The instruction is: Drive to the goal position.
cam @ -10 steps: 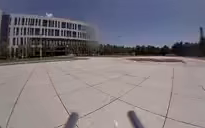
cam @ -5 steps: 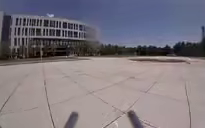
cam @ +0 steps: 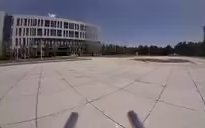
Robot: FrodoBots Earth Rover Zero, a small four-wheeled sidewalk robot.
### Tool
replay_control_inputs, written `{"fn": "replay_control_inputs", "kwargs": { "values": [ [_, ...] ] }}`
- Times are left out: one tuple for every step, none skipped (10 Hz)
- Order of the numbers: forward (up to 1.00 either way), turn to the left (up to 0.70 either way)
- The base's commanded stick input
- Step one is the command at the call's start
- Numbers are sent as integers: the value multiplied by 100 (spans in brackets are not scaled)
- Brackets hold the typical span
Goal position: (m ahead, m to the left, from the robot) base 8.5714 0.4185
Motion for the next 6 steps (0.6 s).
{"fn": "replay_control_inputs", "kwargs": {
  "values": [
    [70,1],
    [70,1],
    [70,1],
    [70,1],
    [70,1],
    [70,1]
  ]
}}
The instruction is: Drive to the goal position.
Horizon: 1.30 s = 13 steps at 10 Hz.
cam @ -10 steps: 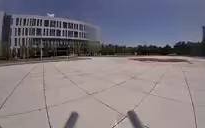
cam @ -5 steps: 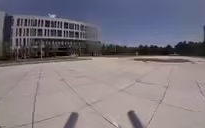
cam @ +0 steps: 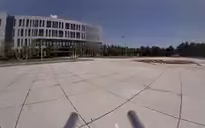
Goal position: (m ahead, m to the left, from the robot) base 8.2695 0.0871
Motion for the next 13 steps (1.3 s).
{"fn": "replay_control_inputs", "kwargs": {
  "values": [
    [70,1],
    [70,1],
    [70,1],
    [70,1],
    [70,1],
    [70,1],
    [70,-32],
    [70,-24],
    [70,-5],
    [70,1],
    [70,1],
    [70,1],
    [70,1]
  ]
}}
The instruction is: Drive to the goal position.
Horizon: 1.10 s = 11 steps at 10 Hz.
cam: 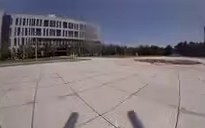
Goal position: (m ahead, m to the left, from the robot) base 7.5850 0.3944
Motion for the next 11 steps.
{"fn": "replay_control_inputs", "kwargs": {
  "values": [
    [70,1],
    [70,1],
    [70,1],
    [70,1],
    [70,1],
    [70,1],
    [70,1],
    [70,1],
    [70,1],
    [70,1],
    [70,1]
  ]
}}
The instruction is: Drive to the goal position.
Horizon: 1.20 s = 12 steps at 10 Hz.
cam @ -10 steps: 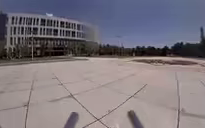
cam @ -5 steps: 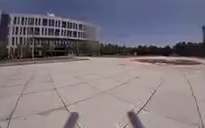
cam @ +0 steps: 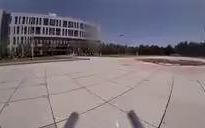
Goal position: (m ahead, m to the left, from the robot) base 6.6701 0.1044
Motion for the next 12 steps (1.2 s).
{"fn": "replay_control_inputs", "kwargs": {
  "values": [
    [70,1],
    [70,1],
    [70,1],
    [70,1],
    [70,1],
    [70,1],
    [70,1],
    [70,1],
    [70,1],
    [70,1],
    [70,1],
    [70,1]
  ]
}}
